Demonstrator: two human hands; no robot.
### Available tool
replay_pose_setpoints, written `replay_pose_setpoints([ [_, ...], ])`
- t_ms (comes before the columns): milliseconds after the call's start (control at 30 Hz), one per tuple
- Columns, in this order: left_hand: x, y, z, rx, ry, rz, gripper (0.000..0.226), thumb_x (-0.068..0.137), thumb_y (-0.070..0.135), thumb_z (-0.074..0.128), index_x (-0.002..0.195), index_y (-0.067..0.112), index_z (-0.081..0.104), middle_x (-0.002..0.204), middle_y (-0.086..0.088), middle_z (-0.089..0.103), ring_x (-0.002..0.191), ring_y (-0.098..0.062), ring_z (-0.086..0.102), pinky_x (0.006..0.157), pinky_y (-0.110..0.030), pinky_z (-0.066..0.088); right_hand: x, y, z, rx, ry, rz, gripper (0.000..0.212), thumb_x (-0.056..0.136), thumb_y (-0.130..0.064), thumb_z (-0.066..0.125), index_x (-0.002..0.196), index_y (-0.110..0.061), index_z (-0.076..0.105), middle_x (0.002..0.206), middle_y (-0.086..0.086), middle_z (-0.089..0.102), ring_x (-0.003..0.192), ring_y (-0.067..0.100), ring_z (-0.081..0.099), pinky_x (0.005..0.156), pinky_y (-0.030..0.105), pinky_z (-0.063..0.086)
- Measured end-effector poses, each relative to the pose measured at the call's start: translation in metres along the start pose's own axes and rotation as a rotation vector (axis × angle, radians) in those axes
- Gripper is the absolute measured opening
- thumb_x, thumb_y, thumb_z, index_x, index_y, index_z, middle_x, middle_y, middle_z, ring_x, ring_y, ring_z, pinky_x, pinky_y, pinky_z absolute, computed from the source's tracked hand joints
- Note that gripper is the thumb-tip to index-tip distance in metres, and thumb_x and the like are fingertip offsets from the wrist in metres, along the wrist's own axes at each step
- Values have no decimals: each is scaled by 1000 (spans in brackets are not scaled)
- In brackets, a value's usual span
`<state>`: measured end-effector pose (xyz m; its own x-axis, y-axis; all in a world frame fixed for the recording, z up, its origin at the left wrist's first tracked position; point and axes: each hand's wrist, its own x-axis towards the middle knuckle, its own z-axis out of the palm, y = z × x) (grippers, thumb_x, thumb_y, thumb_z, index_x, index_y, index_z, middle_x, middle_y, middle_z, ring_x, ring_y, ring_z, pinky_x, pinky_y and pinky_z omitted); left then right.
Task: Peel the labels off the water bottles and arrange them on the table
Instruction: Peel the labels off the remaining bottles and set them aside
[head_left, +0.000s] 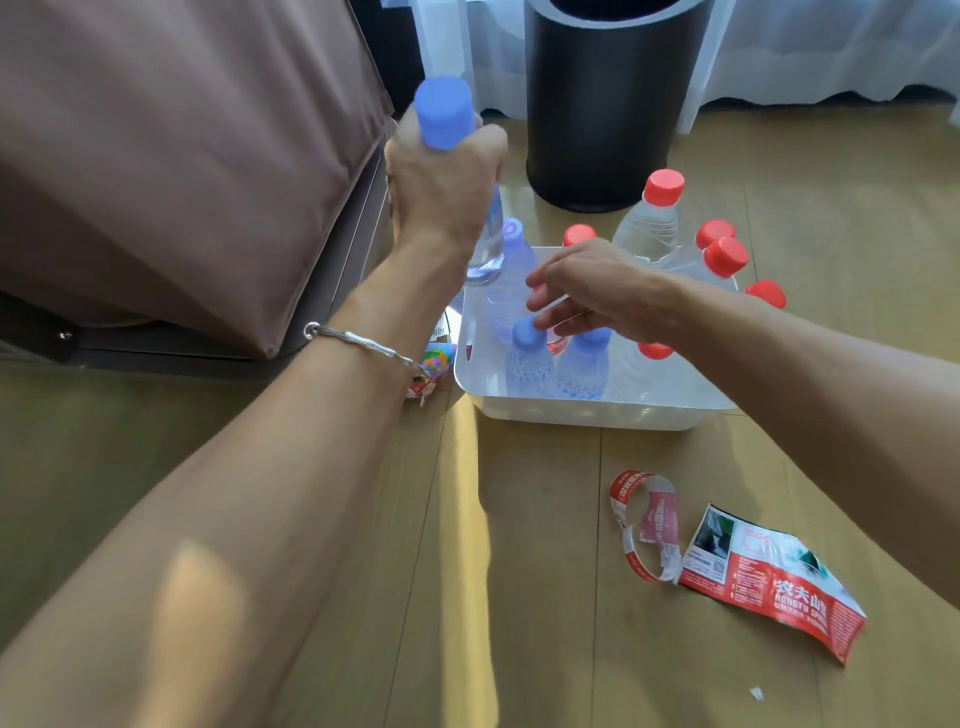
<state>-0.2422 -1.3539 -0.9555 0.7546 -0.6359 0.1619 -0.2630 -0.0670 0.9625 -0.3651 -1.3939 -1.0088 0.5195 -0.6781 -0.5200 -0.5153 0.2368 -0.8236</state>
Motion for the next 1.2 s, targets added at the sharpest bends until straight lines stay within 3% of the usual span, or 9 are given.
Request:
replay_pose_setpoints([
  [233,-12,-25,-10,93,-322,-182,19,42,8,48,55,19,56,45,14,48,48,-3,44,50,-12,38,5,0,-3,-58,39,-15,29,98,-11,47,124,1,54,94,9,67,66,17,69,52,23,58],
  [367,-16,-40,-7,85,-406,-190,36,42,6,52,72,23,61,70,6,57,66,-10,50,57,-17,42,8,0,-3,-86,42,-29,29,99,-11,47,124,0,55,94,8,67,68,17,69,50,21,54],
  [467,-13,-55,-6,200,-507,-143,38,61,-4,60,83,27,60,88,1,61,77,-11,55,63,-19,47,9,1,-6,-101,32,-43,28,99,-11,47,123,1,56,93,9,67,67,16,68,50,20,54],
  [533,-13,-69,-7,321,-570,-130,33,79,-6,57,87,26,61,90,3,63,84,-11,58,78,-25,52,9,1,-7,-97,22,-54,26,100,-11,47,120,1,59,91,9,66,68,16,68,51,21,54],
  [600,-14,-78,-7,376,-589,-123,28,86,-4,52,93,21,64,94,3,64,91,-12,59,87,-28,50,9,2,-7,-109,21,-59,26,100,-11,47,119,0,60,90,9,66,69,17,68,54,22,55],
  [767,-16,-78,-4,506,-609,-103,36,89,-2,47,114,16,65,108,6,61,106,-9,54,91,-22,42,11,1,-8,-120,17,-62,25,100,-11,48,118,1,61,89,9,66,71,18,68,60,25,56],
  [967,-18,-73,-1,503,-565,-85,33,91,6,48,115,19,66,109,8,61,107,-9,55,90,-23,41,8,-2,-17,-199,-25,-112,24,99,-12,47,115,-4,64,95,9,69,76,18,70,67,27,60],
  [1100,-18,-63,6,440,-503,-54,28,95,13,51,119,17,65,121,1,64,112,-13,58,95,-27,45,7,-14,-34,-232,64,-228,22,98,-13,48,112,-8,65,94,7,71,77,15,70,73,27,59],
  [1200,-21,-53,15,371,-535,-44,25,98,17,51,119,14,63,114,0,63,110,-15,58,90,-26,46,7,-16,-43,-219,117,-258,21,97,-13,49,110,-9,66,93,5,70,80,16,70,73,27,58],
])
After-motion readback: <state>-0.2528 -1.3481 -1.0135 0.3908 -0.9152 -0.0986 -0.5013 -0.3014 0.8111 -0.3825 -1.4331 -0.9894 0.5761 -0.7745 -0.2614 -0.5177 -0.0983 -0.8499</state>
